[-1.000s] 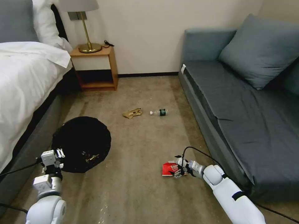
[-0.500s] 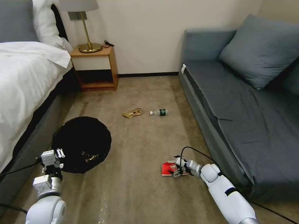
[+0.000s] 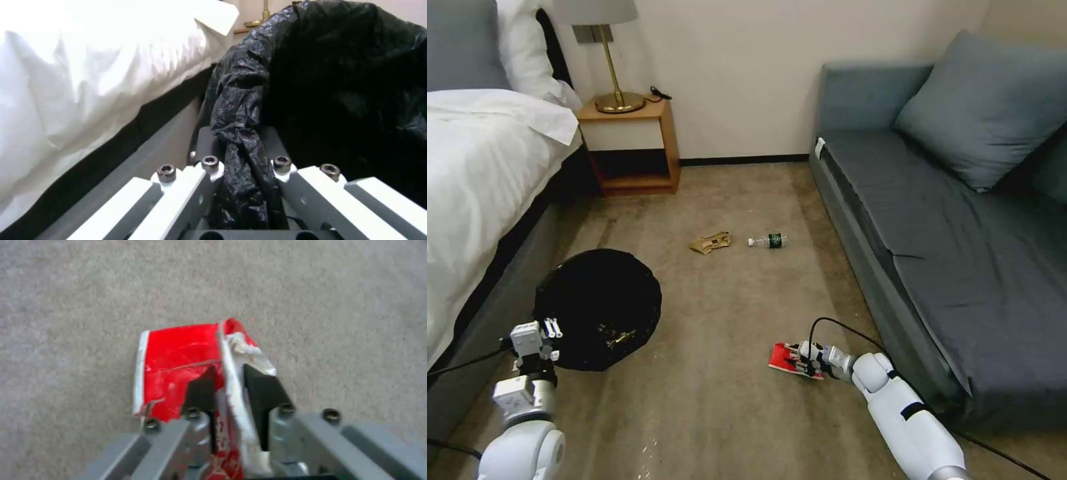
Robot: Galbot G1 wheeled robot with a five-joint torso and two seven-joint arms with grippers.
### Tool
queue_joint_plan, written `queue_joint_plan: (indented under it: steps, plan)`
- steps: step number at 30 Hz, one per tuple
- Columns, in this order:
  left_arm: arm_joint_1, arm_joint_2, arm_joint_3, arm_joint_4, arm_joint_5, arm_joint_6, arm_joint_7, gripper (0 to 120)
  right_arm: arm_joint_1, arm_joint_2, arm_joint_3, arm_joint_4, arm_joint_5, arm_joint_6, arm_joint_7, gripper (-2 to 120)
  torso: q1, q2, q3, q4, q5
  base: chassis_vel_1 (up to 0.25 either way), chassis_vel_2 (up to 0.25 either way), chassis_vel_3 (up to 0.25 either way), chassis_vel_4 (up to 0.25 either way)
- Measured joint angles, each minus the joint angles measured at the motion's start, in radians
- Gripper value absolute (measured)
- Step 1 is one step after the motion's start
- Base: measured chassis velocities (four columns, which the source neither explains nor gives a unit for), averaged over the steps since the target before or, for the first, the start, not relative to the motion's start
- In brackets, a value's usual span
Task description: Pick up the trash bin, then pick up the garbage on the floor and place it into the trash bin.
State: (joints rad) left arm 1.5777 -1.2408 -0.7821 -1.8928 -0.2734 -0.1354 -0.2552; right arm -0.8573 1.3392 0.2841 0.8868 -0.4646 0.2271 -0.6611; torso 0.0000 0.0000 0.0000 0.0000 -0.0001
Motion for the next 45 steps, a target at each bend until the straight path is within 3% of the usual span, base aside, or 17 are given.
queue_joint_plan:
  steps: [5,16,25,28,31,32,35,37,38,41,43,45]
  plan:
    - [0.006,0.001,0.0,-0.001,0.001,-0.001,-0.008,7,-0.013,0.013,0.006,0.012,-0.005,0.005,0.0,0,0.0,0.0,0.0,0.0001,0.0001,0.0,0.0,0.0,0.0]
    - [0.02,0.002,-0.005,-0.005,0.002,-0.013,-0.01,7,-0.032,0.027,0.022,0.052,-0.004,0.022,0.004,0,0.0,0.0,0.0,0.0,0.0001,0.0,0.0,0.0,0.0]
    - [0.02,0.001,-0.003,-0.007,0.006,-0.014,-0.01,7,-0.035,0.022,-0.067,0.239,0.207,0.012,0.077,0,0.0,0.0,0.0,0.0,0.0,0.0,0.0,0.0,0.0]
    - [0.018,-0.001,-0.001,-0.008,0.008,-0.014,-0.01,7,-0.027,0.015,-0.142,0.31,0.297,-0.001,0.153,0,0.0,0.0,0.0,0.0,-0.0004,0.0,0.0,0.0,0.0]
    - [0.016,-0.001,0.0,-0.013,0.009,-0.013,-0.01,7,-0.015,0.009,-0.309,0.401,0.423,-0.01,0.325,0,0.0,0.0,0.0,0.0001,-0.0001,0.0,0.0,0.0,0.0]
    - [0.016,-0.001,0.0,-0.013,0.009,-0.013,-0.01,7,-0.015,0.009,-0.309,0.401,0.423,-0.01,0.325,0,0.0,0.0,0.0,0.0001,-0.0001,0.0,0.0,0.0,0.0]
    - [0.011,-0.001,0.004,-0.015,0.013,-0.009,-0.01,7,-0.001,0.04,-0.441,0.48,0.539,-0.024,0.437,0,0.0,0.0,0.0,0.0001,0.0,0.0,0.0,0.0,0.0]
    - [0.01,-0.002,0.005,-0.015,0.014,-0.008,-0.01,7,0.005,0.047,-0.462,0.49,0.553,-0.024,0.464,0,0.0,0.0,0.0,0.0001,-0.0001,0.0,0.0,0.0,0.0]
    - [0.009,-0.004,0.007,-0.015,0.019,-0.008,-0.012,7,0.019,0.067,-0.513,0.508,0.581,-0.025,0.545,0,0.0,0.0,0.0,0.0002,-0.0002,0.0,0.0,0.0,0.0]
    - [0.008,-0.005,0.008,-0.015,0.022,-0.008,-0.012,7,0.024,0.074,-0.529,0.514,0.593,-0.025,0.572,0,0.0,0.0,0.0,0.0002,-0.0001,0.0,0.0,0.0,0.0]
    - [0.01,-0.014,0.015,-0.017,0.032,-0.008,-0.014,7,0.058,0.106,-0.6,0.542,0.672,-0.037,0.666,0,0.0,0.0,0.0,0.0003,-0.0003,0.0,0.0,0.0,0.0]
    - [0.01,-0.018,0.019,-0.019,0.037,-0.008,-0.014,7,0.081,0.123,-0.629,0.546,0.713,-0.04,0.691,0,0.0,0.0,0.0,0.0002,-0.0001,0.0,0.0,0.0,0.0]
